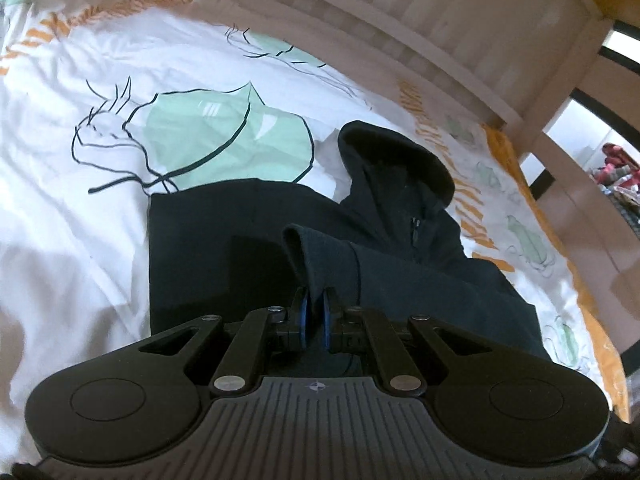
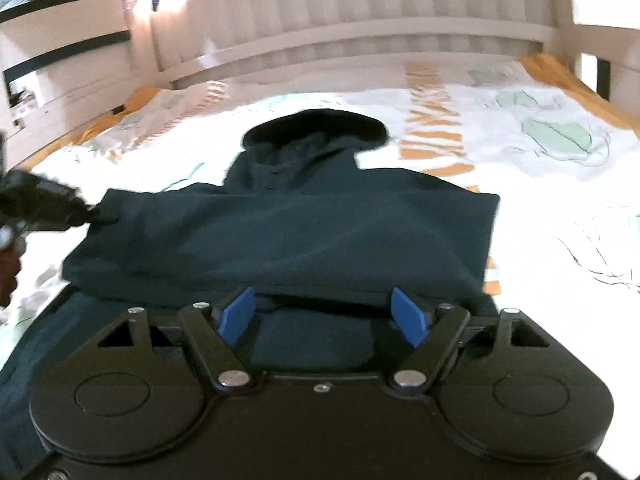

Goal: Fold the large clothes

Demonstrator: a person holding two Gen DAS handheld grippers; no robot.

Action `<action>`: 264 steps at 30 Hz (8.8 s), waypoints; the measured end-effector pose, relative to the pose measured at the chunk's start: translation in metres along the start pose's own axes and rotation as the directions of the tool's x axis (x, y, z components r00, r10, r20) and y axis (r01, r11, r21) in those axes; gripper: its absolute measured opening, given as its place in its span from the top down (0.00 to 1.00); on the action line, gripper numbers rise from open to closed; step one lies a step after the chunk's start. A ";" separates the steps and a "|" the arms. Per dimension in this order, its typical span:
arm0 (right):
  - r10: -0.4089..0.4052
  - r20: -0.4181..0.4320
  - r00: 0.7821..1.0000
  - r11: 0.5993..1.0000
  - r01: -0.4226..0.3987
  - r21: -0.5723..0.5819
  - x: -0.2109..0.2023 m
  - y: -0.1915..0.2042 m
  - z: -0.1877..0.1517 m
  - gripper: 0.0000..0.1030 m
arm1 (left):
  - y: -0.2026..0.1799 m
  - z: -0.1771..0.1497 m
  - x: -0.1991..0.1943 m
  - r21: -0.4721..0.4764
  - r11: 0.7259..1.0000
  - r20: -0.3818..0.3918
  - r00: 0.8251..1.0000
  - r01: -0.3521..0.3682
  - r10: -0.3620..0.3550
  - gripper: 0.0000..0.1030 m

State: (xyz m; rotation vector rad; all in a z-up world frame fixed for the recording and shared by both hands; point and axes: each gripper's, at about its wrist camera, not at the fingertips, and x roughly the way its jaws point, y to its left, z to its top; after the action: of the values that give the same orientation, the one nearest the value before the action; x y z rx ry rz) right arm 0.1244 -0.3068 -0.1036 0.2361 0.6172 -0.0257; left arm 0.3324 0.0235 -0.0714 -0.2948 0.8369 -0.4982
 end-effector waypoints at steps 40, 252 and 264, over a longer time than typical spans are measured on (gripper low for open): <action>-0.110 0.008 0.994 0.930 0.100 0.354 -0.010 -0.066 -0.019 0.54 | -0.023 -0.014 -0.015 0.168 0.976 0.128 0.985 -0.138 0.117 0.27; 0.337 0.183 0.924 0.771 -0.159 -0.617 0.060 0.056 0.132 0.91 | 0.004 0.112 0.068 -0.145 0.954 0.020 0.965 0.263 -0.263 0.00; 0.313 -0.059 0.948 0.596 -0.244 -0.765 0.005 0.080 -0.006 0.90 | 0.014 0.049 0.068 -0.208 0.954 -0.159 0.955 0.216 -0.251 0.00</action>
State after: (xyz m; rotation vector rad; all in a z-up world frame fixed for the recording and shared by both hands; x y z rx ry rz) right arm 0.1321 -0.2273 -0.0945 -0.5121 0.4521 0.5355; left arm 0.4129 0.0015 -0.0889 -0.5334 1.0385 -0.6774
